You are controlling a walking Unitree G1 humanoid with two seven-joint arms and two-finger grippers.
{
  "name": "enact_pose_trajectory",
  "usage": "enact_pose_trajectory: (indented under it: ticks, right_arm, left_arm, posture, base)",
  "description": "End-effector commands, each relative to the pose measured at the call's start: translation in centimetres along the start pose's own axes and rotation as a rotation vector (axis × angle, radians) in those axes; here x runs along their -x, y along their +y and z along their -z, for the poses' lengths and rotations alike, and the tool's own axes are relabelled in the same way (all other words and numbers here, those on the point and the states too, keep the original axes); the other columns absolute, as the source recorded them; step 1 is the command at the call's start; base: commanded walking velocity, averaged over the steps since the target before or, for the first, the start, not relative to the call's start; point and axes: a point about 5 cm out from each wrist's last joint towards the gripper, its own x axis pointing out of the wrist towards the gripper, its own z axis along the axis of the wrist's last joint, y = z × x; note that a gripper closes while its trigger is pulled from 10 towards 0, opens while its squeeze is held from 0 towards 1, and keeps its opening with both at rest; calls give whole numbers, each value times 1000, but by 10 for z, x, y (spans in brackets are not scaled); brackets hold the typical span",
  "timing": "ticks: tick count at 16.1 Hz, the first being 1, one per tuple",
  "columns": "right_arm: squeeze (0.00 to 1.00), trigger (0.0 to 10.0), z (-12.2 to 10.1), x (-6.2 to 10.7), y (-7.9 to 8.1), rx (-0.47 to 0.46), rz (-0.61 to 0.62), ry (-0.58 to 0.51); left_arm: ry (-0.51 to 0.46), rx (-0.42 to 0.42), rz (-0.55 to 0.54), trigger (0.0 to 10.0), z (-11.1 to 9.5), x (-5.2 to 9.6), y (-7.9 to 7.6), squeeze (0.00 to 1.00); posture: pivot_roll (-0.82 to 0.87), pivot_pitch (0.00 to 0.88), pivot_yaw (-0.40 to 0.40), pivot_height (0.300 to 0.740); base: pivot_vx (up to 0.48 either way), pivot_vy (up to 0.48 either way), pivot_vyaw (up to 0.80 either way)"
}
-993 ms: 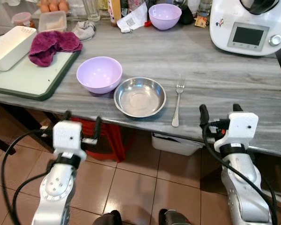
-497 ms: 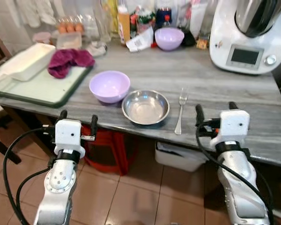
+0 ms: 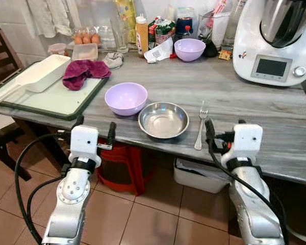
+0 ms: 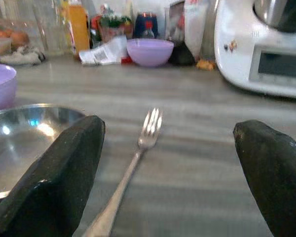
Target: Setting the table
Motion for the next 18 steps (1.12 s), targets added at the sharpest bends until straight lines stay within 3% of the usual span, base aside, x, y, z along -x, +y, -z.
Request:
enact_pose_trajectory:
  ticks: [1, 4, 7, 13, 18]
  right_arm:
    - [0, 10000, -7, 1, -2, -6, 19, -33]
    - [0, 10000, -9, -2, -6, -21, 49, -39]
    - [0, 10000, -11, -7, -5, 38, 60, -43]
    - [0, 10000, -9, -10, 1, 20, 49, -25]
    - [0, 10000, -10, -12, -2, -21, 55, -11]
  left_arm:
    - [2, 3, 15, 10000, -2, -1, -3, 0]
    - [10, -8, 8, 10000, -2, -2, -3, 0]
    - [24, -28, 4, 10000, 0, -3, -3, 0]
    - [29, -32, -8, 10000, -2, -5, -3, 0]
    - [33, -29, 1, 10000, -2, -7, -4, 0]
  posture:
    - [-134, 91, 71, 740]
    - [-132, 122, 81, 740]
    - [-130, 136, 80, 740]
    - [-132, 157, 83, 740]
    - [-140, 165, 81, 740]
  base:
    - [0, 0, 0]
    - [0, 0, 0]
    - [0, 0, 0]
    - [0, 0, 0]
    - [-282, 0, 0]
